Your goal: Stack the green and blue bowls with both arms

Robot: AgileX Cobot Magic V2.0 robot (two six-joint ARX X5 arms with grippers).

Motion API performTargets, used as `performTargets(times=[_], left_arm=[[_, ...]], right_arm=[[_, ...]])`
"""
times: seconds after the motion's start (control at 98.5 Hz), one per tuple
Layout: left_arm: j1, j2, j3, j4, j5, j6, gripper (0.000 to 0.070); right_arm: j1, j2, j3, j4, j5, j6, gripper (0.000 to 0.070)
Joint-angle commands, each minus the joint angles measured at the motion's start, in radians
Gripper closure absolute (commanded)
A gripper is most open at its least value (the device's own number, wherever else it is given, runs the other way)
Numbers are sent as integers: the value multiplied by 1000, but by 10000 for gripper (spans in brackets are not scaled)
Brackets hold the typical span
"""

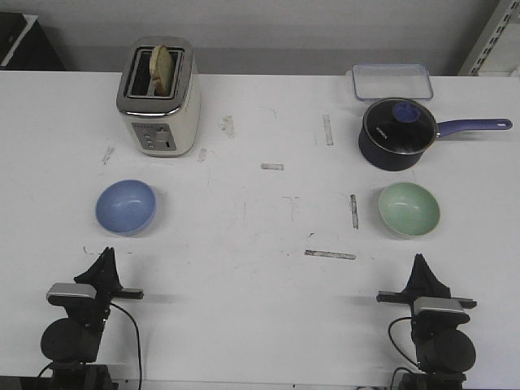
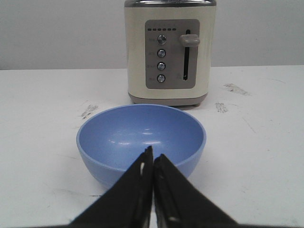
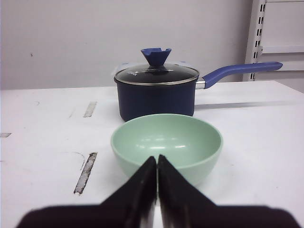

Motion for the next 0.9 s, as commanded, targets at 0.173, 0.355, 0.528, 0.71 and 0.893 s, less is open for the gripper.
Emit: performTargets(times=[0.173, 0.355, 0.528, 0.71, 0.893], left_arm=[[0, -1, -21, 14, -1, -2, 698], [0, -1, -21, 17, -1, -2, 698], [0, -1, -21, 19, -1, -2, 698], [0, -1, -21, 19, -1, -2, 698], [0, -1, -21, 19, -1, -2, 698]], right_arm=[[-2, -1, 10, 70, 0, 34, 700], [-2, 34, 190, 35, 16, 33, 700], [-3, 234, 493, -108, 60, 33, 700], [-3, 530, 829, -328, 52, 32, 656], [-10, 802, 1059, -569, 53, 27, 308]])
